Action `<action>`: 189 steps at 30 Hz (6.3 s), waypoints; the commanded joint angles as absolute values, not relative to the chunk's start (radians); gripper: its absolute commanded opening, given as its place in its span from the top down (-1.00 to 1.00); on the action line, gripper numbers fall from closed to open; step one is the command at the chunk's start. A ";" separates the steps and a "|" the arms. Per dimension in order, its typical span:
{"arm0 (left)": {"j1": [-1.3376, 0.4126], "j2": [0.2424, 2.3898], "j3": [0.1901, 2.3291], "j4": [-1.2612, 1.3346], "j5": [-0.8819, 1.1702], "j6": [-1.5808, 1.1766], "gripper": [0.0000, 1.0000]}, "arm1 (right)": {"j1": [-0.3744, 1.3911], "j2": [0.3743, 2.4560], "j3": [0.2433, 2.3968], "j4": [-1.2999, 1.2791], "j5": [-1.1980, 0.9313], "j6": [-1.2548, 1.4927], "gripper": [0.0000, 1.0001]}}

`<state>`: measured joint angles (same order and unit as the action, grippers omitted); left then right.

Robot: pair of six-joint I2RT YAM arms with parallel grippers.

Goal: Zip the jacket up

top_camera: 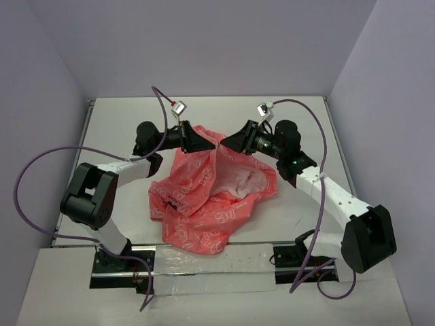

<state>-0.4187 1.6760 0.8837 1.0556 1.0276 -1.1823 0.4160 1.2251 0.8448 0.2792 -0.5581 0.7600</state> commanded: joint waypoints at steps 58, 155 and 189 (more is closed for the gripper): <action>-0.427 1.592 0.923 0.751 1.135 -0.984 0.83 | 0.377 1.206 0.975 0.377 -0.460 0.822 1.00; -0.657 1.461 0.798 1.176 0.262 -1.202 0.14 | 0.230 1.162 0.996 0.337 -0.901 0.855 1.00; -0.779 1.726 0.724 1.770 0.254 -1.427 -0.20 | 0.230 1.144 1.093 0.195 -0.933 0.766 1.00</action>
